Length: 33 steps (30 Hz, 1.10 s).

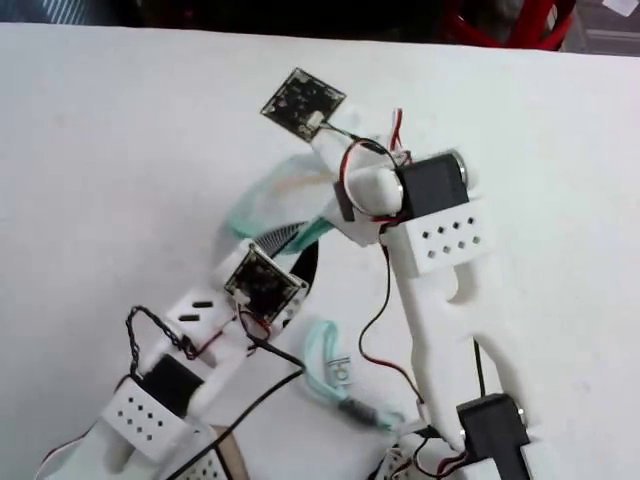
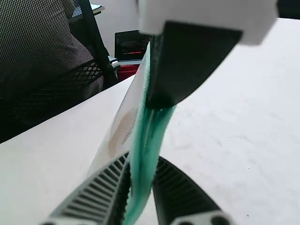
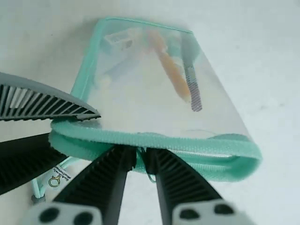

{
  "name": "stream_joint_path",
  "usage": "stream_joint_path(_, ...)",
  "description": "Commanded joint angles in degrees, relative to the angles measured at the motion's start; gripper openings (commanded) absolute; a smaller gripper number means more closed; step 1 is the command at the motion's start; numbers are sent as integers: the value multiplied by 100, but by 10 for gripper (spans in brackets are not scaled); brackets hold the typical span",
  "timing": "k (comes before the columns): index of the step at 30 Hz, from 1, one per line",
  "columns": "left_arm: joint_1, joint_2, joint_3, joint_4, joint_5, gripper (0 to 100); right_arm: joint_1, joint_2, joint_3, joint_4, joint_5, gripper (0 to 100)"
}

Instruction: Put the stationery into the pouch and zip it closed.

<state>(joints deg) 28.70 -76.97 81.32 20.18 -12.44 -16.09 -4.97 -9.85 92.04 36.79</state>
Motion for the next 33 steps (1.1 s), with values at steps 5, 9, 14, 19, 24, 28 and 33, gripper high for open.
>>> stream_joint_path(5, -75, -101, -167, -88, -18, 24, 1024, 163, -255, -382, -79, 19)
stream_joint_path(9, -75, -101, -167, -88, -18, 24, 1279, 163, -668, -286, -114, 19)
stream_joint_path(14, -75, -101, -167, -88, -18, 24, 1429, 163, -905, -251, -114, 19)
stream_joint_path(19, -75, -101, -167, -88, -18, 24, 1648, 171, -1073, -338, -123, 19)
stream_joint_path(24, -75, -101, -167, -88, -18, 24, 2044, 180, -1415, -567, -123, 19)
stream_joint_path(28, -75, -101, -167, -88, -18, 24, 2070, 189, -1451, -356, -123, 19)
stream_joint_path(33, -75, -101, -167, -88, -18, 24, 2053, 163, -1486, -330, -132, 19)
